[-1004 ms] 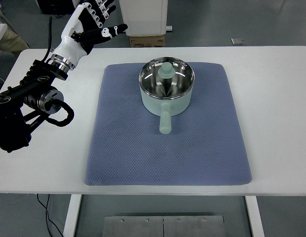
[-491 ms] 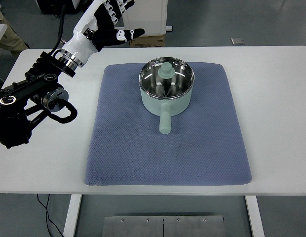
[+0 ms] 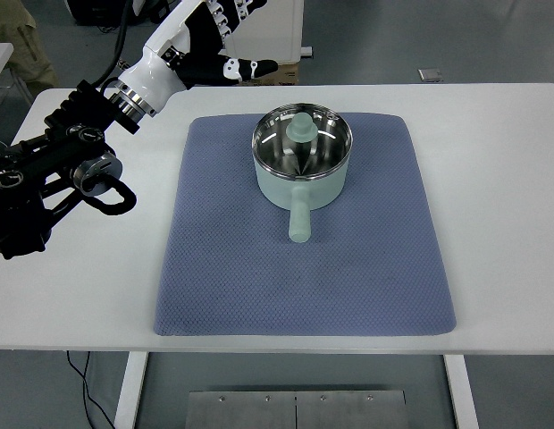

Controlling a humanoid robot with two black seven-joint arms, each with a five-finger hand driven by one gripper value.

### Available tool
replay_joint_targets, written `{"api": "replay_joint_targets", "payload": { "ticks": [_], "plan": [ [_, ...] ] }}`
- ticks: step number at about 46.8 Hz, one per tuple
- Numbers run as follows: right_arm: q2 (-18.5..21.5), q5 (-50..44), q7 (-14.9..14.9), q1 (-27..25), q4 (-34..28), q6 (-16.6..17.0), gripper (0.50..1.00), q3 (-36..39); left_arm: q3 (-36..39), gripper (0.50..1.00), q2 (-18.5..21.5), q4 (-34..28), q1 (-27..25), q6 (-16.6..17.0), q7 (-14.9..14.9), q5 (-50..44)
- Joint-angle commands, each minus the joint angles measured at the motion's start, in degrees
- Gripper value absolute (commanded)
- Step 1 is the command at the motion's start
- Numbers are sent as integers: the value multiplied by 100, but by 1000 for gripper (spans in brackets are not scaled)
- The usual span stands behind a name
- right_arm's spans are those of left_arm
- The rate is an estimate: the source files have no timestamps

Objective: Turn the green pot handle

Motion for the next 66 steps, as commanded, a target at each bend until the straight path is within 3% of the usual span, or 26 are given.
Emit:
{"api": "replay_joint_targets", "payload": {
  "ticks": [1,32,66],
  "plan": [
    [0,0,0,0,0,0,1000,1,0,1000,6,-36,-31,-141,0,122],
    [0,0,0,0,0,0,1000,0,27,1000,67,-177,-128,-941,0,1599],
    [0,0,0,0,0,0,1000,0,782,1000,-170,-168,-690,-941,0,2355]
  ]
}}
